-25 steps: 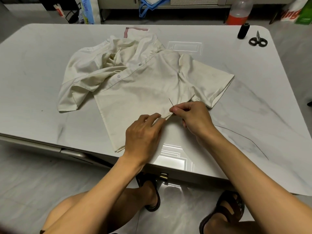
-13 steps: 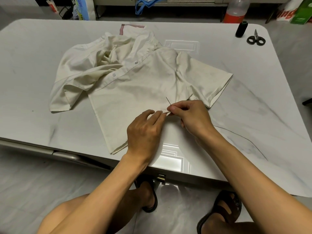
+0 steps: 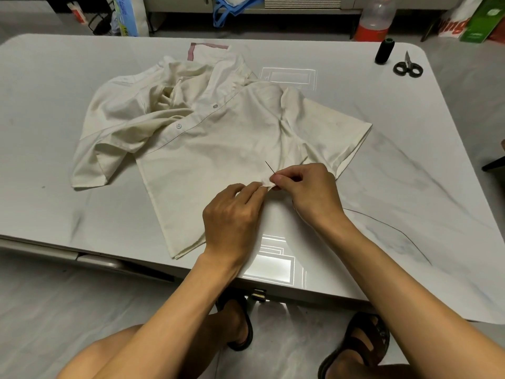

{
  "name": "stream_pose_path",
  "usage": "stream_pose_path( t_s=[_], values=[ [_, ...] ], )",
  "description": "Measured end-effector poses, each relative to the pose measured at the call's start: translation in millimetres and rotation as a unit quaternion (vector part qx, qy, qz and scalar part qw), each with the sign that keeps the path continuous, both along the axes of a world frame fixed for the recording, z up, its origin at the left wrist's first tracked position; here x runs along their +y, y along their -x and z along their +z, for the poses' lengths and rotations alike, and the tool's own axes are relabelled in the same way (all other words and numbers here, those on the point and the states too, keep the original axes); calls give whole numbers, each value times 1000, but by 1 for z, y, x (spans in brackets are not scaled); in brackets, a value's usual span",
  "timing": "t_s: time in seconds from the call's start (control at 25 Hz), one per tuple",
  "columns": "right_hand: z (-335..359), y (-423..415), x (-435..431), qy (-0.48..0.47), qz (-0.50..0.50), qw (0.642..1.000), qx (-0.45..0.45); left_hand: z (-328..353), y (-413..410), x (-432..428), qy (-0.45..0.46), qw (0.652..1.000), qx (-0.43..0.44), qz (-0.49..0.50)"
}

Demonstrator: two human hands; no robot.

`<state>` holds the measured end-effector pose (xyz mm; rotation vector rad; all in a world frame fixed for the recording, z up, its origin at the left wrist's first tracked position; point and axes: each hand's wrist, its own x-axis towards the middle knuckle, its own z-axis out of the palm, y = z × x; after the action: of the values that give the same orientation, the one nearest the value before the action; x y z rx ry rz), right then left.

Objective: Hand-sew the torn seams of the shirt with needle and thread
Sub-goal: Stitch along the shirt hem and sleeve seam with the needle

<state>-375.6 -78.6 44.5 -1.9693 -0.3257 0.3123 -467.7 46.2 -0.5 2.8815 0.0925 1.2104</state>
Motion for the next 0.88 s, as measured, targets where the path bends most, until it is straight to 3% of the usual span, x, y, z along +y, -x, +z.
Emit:
stream_pose_path(
  t_s=[0.28, 0.44, 0.56, 0.72, 0.88],
  values=[
    [-10, -2, -5, 82, 32, 984, -157, -10, 34, 19, 25, 991, 132, 20],
    [-19, 0, -14, 76, 134, 959, -236, -1, 60, 46, 38, 987, 156, -10],
    [-24, -1, -25, 128, 201, 940, -243, 5, 68, 62, 25, 981, 191, -25],
    [-29, -7, -22, 161, 183, 930, -276, 10, 87, 83, 23, 976, 214, -40],
    [-31, -12, -13, 187, 188, 922, -280, 12, 93, 120, 122, 973, 188, -64]
  ],
)
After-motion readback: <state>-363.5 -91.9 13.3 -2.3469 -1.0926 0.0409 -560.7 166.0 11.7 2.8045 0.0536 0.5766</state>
